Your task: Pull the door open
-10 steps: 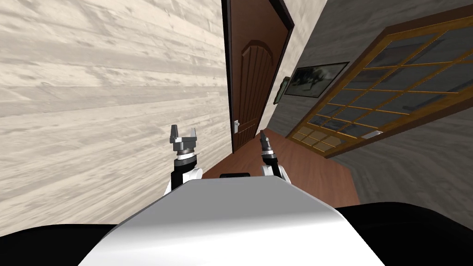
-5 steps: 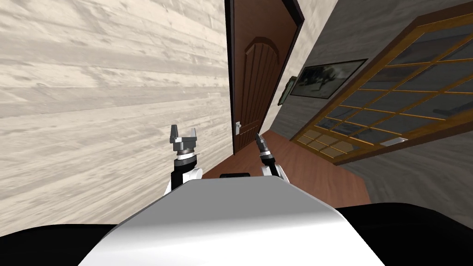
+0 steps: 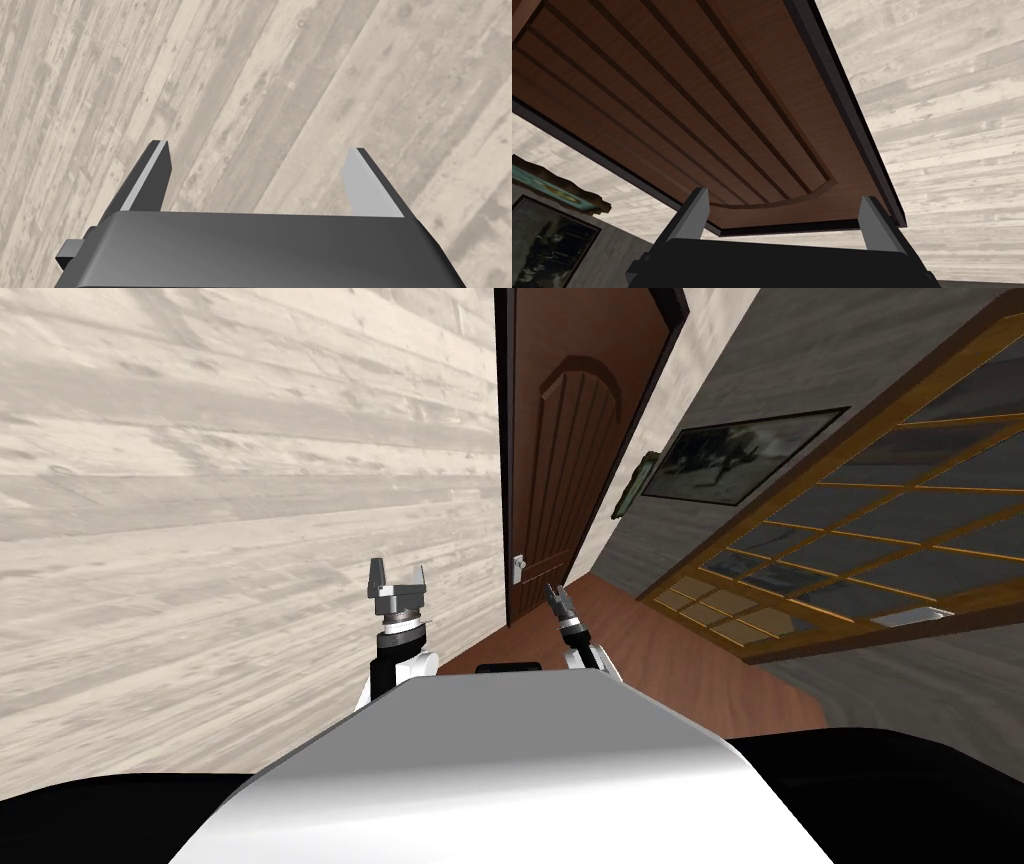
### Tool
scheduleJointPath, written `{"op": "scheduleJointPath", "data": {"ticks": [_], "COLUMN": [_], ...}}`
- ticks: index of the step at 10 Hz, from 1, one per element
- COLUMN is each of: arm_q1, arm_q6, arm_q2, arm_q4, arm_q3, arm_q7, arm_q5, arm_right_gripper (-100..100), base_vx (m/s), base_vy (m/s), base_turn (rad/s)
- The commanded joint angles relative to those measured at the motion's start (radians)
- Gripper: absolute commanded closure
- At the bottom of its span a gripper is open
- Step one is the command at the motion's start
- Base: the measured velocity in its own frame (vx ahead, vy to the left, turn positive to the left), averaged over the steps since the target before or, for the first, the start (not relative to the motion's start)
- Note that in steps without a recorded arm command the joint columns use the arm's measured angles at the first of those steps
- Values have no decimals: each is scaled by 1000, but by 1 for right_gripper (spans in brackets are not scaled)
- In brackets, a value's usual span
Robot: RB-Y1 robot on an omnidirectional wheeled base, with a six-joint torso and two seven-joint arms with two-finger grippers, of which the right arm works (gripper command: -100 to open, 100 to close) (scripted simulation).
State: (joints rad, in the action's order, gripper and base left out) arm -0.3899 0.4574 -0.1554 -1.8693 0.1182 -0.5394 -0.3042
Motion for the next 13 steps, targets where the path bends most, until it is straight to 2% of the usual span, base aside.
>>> {"op": "scheduleJointPath", "data": {"ticks": [1,13], "arm_q1": [7,55], "arm_q6": [-1,-8], "arm_q2": [-10,-75], "arm_q4": [28,215], "arm_q3": [7,56], "arm_q7": [-32,-233], "arm_q5": [-26,-198], "arm_right_gripper": [-100,-100], "base_vx": [80,93], "base_vy": [-41,-47], "base_turn": [102,88]}}
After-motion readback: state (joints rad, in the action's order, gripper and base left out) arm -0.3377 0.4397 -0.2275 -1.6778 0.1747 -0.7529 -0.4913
